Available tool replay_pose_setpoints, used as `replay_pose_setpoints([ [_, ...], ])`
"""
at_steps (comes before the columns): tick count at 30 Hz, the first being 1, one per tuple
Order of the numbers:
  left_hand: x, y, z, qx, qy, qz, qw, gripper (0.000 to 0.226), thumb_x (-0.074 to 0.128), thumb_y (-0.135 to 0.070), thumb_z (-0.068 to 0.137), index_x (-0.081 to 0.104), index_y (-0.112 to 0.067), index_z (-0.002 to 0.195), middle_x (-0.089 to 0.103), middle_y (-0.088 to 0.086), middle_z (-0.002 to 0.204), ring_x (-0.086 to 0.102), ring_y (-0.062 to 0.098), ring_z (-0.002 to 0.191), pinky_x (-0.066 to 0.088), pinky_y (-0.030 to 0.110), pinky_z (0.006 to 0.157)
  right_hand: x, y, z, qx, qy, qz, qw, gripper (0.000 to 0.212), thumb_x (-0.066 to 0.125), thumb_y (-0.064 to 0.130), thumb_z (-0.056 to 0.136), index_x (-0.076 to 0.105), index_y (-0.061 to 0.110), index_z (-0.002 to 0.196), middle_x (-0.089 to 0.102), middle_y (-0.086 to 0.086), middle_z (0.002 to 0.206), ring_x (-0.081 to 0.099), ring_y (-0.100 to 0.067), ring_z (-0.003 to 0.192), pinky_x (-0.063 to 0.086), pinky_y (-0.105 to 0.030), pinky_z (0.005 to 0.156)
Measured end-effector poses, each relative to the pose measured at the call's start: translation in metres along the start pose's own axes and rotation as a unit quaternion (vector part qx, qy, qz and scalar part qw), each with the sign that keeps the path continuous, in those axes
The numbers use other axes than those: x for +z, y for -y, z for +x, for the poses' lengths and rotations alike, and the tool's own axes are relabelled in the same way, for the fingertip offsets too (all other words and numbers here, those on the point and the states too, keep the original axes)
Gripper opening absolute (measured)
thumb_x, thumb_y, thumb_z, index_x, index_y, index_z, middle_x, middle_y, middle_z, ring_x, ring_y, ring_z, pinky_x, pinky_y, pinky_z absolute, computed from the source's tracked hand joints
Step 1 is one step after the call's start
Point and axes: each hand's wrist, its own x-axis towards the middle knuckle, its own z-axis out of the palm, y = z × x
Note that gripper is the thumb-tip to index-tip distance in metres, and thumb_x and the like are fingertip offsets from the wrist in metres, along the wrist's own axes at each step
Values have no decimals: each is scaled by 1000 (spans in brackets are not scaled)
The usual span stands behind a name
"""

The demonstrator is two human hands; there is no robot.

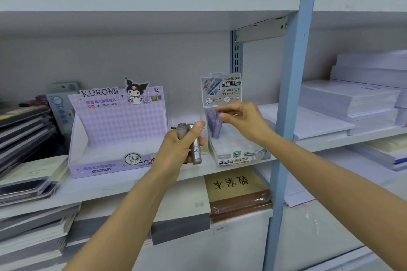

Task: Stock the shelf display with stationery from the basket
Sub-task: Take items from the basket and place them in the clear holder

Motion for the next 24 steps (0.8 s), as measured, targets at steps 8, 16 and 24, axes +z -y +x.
replay_pose_setpoints([
  [8,-7,3,-2,18,68,9,997,40,60,-54,79,66,-18,96,62,-6,62,59,7,54,43,17,46,-10,10,9,-31,84,-96,991,24,69,10,88,71,11,112,72,0,100,67,-11,91,52,-21,86],
  [16,-14,8,-1,4,103,45,994,11,53,-13,95,63,-16,99,62,0,70,51,9,59,38,16,48,8,-5,3,-10,6,-63,998,10,77,8,80,69,11,85,67,-2,90,65,-16,81,56,-30,77],
  [24,-11,4,-4,39,131,36,990,45,63,-24,93,44,-13,132,75,1,104,54,10,67,35,17,48,-4,13,-3,-21,51,34,998,20,69,25,88,72,19,107,69,1,99,63,-5,79,51,-20,69],
])
